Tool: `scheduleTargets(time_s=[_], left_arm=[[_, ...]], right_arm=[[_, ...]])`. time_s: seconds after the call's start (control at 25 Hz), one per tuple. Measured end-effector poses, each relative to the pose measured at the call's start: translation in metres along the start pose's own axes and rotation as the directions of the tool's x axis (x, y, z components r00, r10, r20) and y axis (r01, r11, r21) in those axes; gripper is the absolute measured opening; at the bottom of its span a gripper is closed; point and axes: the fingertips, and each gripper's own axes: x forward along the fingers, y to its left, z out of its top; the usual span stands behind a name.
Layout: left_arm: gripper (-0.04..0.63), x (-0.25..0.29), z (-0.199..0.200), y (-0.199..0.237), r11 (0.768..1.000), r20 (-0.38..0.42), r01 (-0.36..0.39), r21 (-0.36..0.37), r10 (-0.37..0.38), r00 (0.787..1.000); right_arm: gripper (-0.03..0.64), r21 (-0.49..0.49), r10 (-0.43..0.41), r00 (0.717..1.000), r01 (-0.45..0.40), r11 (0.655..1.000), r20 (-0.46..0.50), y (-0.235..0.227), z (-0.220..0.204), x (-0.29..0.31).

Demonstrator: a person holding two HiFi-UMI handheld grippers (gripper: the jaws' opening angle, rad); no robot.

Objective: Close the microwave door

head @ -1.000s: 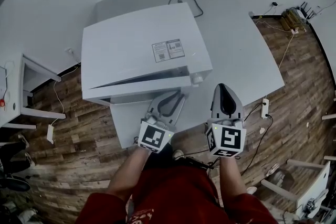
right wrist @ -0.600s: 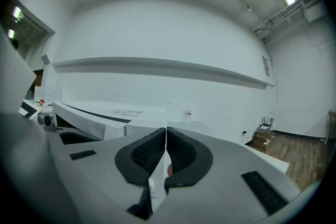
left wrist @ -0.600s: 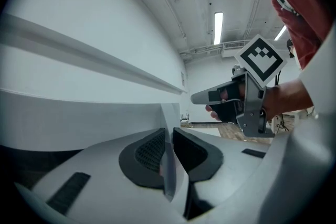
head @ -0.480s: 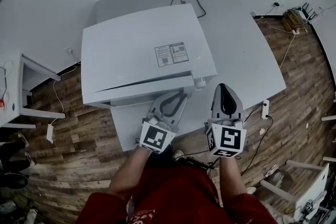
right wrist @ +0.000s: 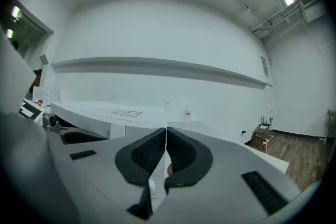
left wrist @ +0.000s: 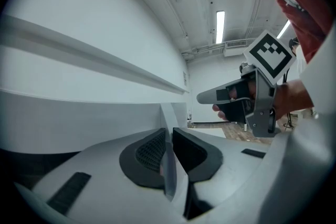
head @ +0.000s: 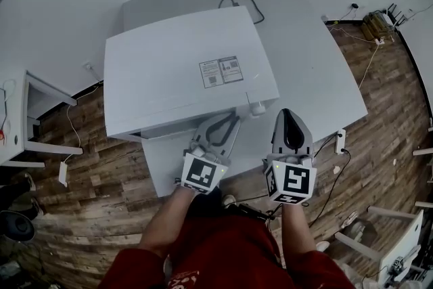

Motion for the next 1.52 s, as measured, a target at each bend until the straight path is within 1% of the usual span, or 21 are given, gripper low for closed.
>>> scheduleTargets(time_s=[0.12, 0.28, 0.44, 0.52, 0.64, 0.84, 1.0, 1.12, 1.2, 1.28, 1.4, 1.52], left_arm=[[0.060, 0.001, -0.001, 0.000, 1.000, 0.000, 0.010, -0.004, -0.010, 1.000], [0.060, 0.000, -0.002, 0.000, 1.000, 0.000, 0.004, -0.013, -0.004, 1.000], [0.060, -0.001, 0.000, 0.000, 1.000, -0.003, 0.000, -0.007, 0.000, 1.000], [0.043, -0.004, 0.001, -0.001, 1.000, 0.000, -0.006, -0.008, 0.006, 1.000], [0.040, -0.012, 0.004, -0.002, 1.000, 0.007, -0.020, -0.009, 0.020, 1.000], [0.029, -0.033, 0.018, 0.005, 0.996, 0.046, -0.084, -0.007, 0.084, 0.995], [0.028, -0.058, 0.029, 0.017, 0.986, 0.060, -0.166, -0.024, 0.167, 0.984], [0.028, -0.082, 0.038, 0.030, 0.965, 0.061, -0.260, -0.036, 0.261, 0.963], [0.028, -0.100, 0.045, 0.039, 0.945, 0.063, -0.325, -0.045, 0.327, 0.943], [0.028, -0.121, 0.052, 0.048, 0.920, 0.062, -0.389, -0.051, 0.392, 0.918], [0.028, -0.153, 0.060, 0.060, 0.879, 0.036, -0.476, -0.043, 0.477, 0.878], [0.028, -0.182, 0.072, 0.069, 0.833, 0.039, -0.553, -0.030, 0.554, 0.832]], right_arm=[[0.028, -0.003, -0.002, 1.000, 0.002, 1.000, -0.003, 0.001, -0.001, -0.001], [0.028, -0.007, -0.002, 1.000, 0.002, 1.000, -0.005, 0.003, -0.001, -0.004], [0.028, -0.007, -0.005, 1.000, 0.005, 1.000, -0.001, 0.004, 0.001, -0.007], [0.028, -0.008, -0.003, 1.000, 0.003, 1.000, 0.001, 0.005, 0.002, -0.009], [0.028, -0.008, 0.002, 1.000, -0.002, 1.000, 0.007, 0.006, 0.004, -0.013], [0.028, -0.010, 0.037, 0.999, -0.037, 0.999, 0.025, 0.019, 0.010, -0.019], [0.028, -0.015, 0.088, 0.995, -0.087, 0.996, 0.043, 0.039, 0.016, -0.024], [0.028, -0.017, 0.134, 0.989, -0.133, 0.991, 0.059, 0.057, 0.021, -0.029], [0.029, -0.018, 0.167, 0.984, -0.166, 0.986, 0.070, 0.070, 0.024, -0.031], [0.028, -0.022, 0.202, 0.976, -0.201, 0.979, 0.083, 0.085, 0.029, -0.033], [0.028, -0.032, 0.256, 0.961, -0.254, 0.967, 0.102, 0.108, 0.036, -0.040], [0.028, -0.039, 0.296, 0.947, -0.294, 0.955, 0.120, 0.126, 0.042, -0.047]])
